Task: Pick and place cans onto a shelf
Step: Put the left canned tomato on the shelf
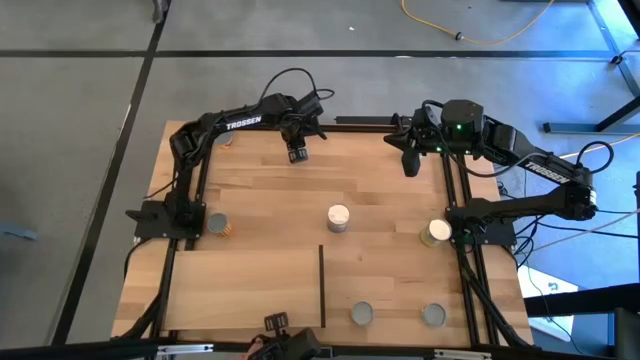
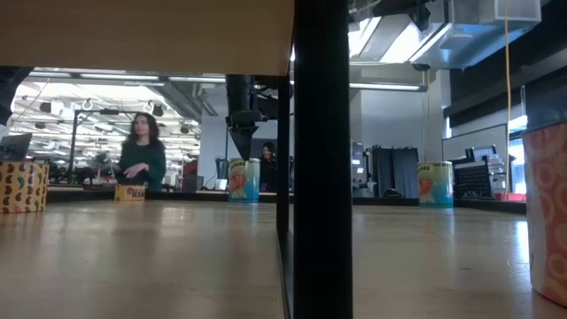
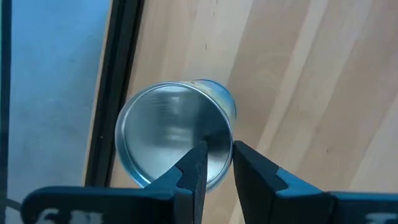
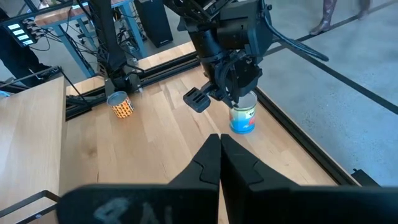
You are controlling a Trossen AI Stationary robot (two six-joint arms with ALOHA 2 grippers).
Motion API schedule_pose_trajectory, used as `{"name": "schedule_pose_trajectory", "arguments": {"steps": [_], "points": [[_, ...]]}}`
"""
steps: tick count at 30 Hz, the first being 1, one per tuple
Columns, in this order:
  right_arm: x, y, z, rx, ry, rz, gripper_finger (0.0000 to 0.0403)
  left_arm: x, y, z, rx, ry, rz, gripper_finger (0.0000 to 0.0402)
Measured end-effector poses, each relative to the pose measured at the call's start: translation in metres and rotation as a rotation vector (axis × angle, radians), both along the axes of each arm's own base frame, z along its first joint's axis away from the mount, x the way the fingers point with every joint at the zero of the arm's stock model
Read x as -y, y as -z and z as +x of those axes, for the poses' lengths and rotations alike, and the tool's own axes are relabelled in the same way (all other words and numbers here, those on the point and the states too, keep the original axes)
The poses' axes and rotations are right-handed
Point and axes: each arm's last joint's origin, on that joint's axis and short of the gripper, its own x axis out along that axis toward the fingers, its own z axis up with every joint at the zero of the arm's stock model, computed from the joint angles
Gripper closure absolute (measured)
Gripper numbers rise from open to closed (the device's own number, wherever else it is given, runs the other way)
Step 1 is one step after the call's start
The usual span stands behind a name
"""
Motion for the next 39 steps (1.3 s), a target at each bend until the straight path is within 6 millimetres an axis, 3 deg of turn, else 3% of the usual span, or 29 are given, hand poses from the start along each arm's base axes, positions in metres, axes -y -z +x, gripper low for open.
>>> {"name": "schedule_pose_trajectory", "arguments": {"steps": [39], "points": [[0.0000, 0.0000, 0.0000, 0.000, 0.000, 0.000, 0.0399, -0.0063, 0.0064, -0.0001, 0.009, -0.034, -0.024, 0.0332]]}}
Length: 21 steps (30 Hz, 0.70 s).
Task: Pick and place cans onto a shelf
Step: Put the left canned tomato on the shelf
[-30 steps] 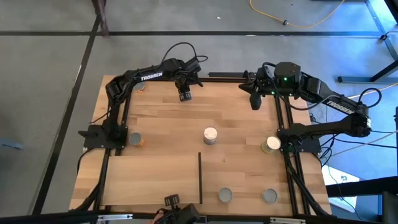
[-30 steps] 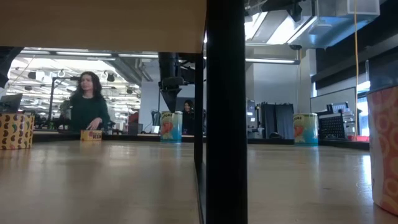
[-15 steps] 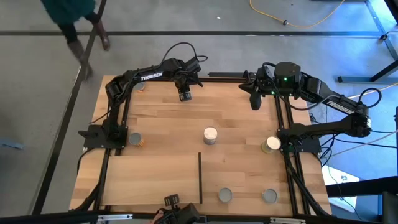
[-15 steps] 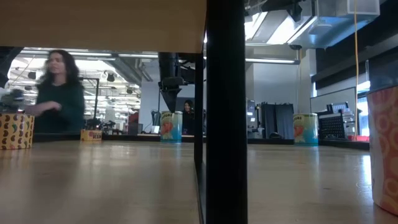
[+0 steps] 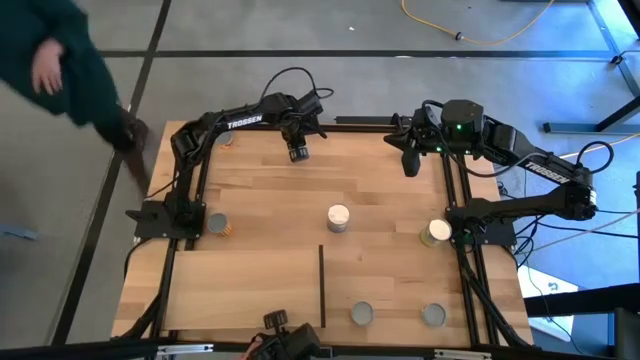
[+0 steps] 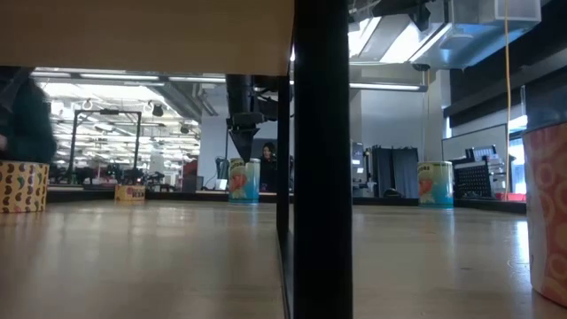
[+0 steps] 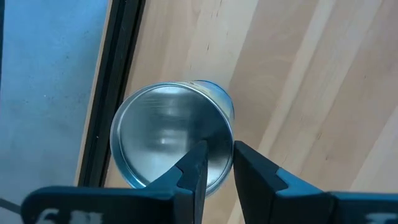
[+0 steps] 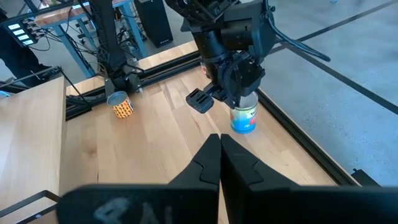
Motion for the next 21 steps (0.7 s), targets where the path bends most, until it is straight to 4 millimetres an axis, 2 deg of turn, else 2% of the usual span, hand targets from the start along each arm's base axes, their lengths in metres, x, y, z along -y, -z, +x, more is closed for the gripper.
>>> {"name": "schedule_pose_trajectory", "arguments": {"steps": [6, 13, 21], "points": [[0.0000, 0.0000, 0.0000, 0.000, 0.000, 0.000, 0.0399, 0.0002, 0.0003, 0.0001, -0.004, -0.001, 0.002, 0.0339], [0.0000, 0.0000, 0.0000, 0.000, 0.000, 0.000, 0.0399, 0.0008, 0.0012, -0.0008, -0.015, -0.001, -0.006, 0.0396], [0.0000, 0.0000, 0.0000, 0.000, 0.000, 0.000, 0.0399, 0.0070, 0.0011, 0.0015, -0.023, -0.007, -0.013, 0.0400]]}}
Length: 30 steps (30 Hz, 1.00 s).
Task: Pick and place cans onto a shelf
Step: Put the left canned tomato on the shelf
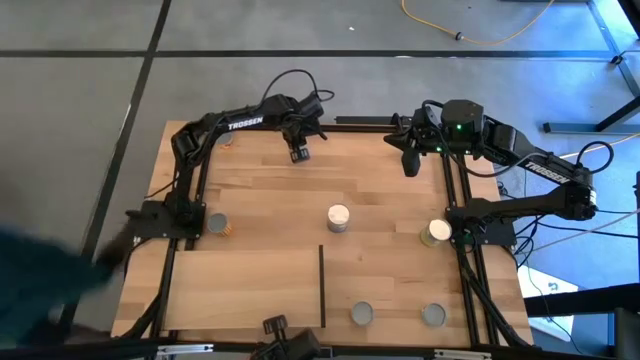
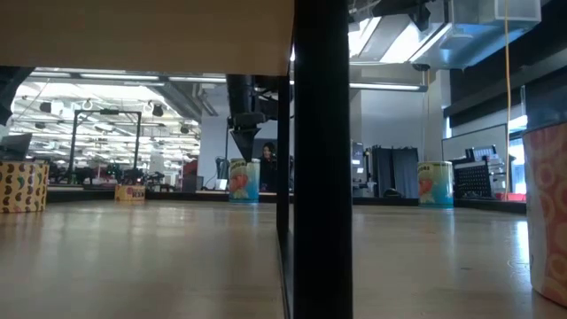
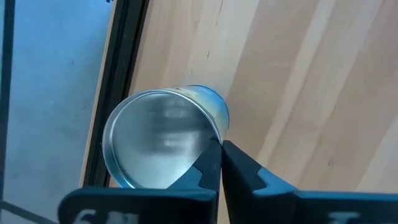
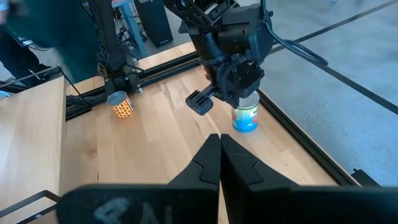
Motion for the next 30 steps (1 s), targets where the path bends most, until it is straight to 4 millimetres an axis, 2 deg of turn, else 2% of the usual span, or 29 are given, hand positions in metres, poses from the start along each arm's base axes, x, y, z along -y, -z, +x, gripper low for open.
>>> {"name": "schedule_pose_trajectory", "arguments": {"steps": [8, 16, 22, 30], "points": [[0.000, 0.000, 0.000, 0.000, 0.000, 0.000, 0.0399, 0.018, -0.009, 0.002, -0.046, 0.013, -0.080, 0.0401], [0.000, 0.000, 0.000, 0.000, 0.000, 0.000, 0.0399, 0.034, -0.036, 0.011, -0.040, 0.049, -0.077, 0.0401], [0.000, 0.000, 0.000, -0.001, 0.000, -0.001, 0.0399, 0.046, -0.072, 0.017, 0.008, 0.063, -0.053, 0.0401], [0.000, 0.000, 0.000, -0.001, -0.001, 0.000, 0.0399, 0.067, -0.140, 0.010, 0.119, 0.080, -0.066, 0.0401]]}}
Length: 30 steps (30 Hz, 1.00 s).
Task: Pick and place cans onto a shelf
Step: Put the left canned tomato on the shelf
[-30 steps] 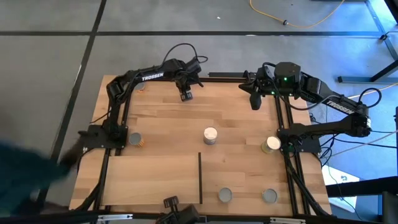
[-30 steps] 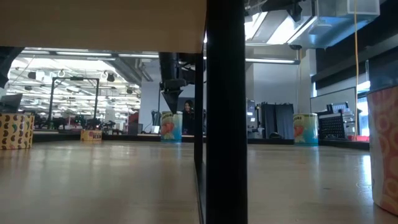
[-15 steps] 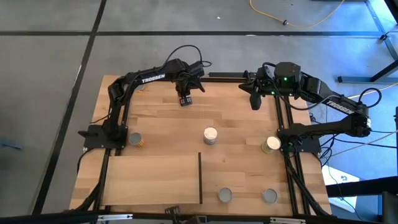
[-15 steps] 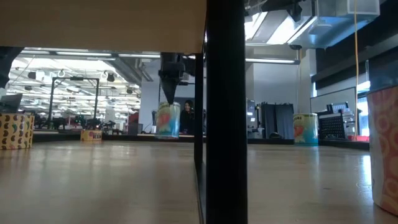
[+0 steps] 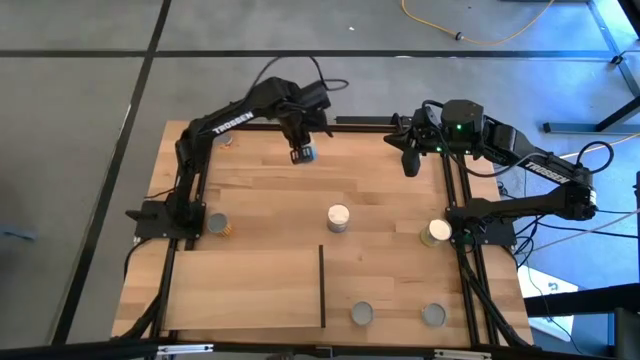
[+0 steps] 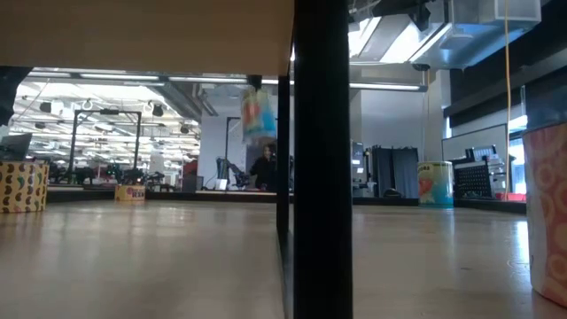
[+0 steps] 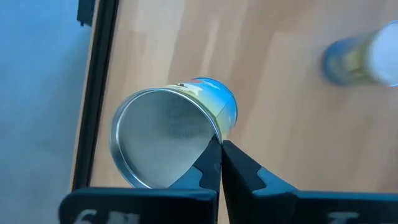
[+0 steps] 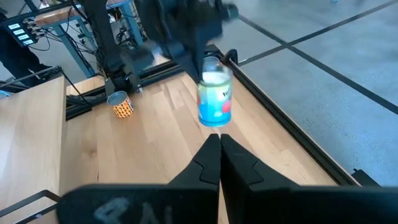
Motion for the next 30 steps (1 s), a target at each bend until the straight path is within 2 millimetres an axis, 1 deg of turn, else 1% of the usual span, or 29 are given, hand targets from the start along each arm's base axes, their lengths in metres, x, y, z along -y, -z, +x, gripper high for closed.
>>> {"name": "schedule_pose_trajectory", "arguments": {"steps": [2, 4, 7, 9, 14, 23, 30], "points": [[0.000, 0.000, 0.000, 0.000, -0.001, -0.001, 0.0399, 0.008, -0.017, -0.005, 0.031, -0.006, -0.008, 0.0401], [0.000, 0.000, 0.000, -0.001, -0.002, -0.002, 0.0399, 0.018, -0.029, -0.009, 0.069, -0.001, 0.008, 0.0401], [0.000, 0.000, 0.000, -0.007, -0.010, -0.019, 0.0399, 0.032, -0.040, -0.022, 0.076, -0.017, 0.001, 0.0401], [0.000, 0.000, 0.000, -0.010, -0.013, -0.025, 0.0399, 0.040, -0.049, -0.026, 0.107, -0.048, 0.020, 0.0401], [0.000, 0.000, 0.000, -0.013, -0.018, -0.034, 0.0399, 0.070, -0.071, -0.040, 0.180, -0.041, 0.027, 0.0401], [0.000, 0.000, 0.000, -0.020, -0.023, -0.045, 0.0399, 0.115, -0.095, -0.059, 0.270, -0.022, 0.023, 0.0401], [0.000, 0.002, -0.001, -0.045, -0.033, -0.056, 0.0399, 0.148, -0.103, -0.066, 0.306, 0.049, 0.000, 0.0401]]}}
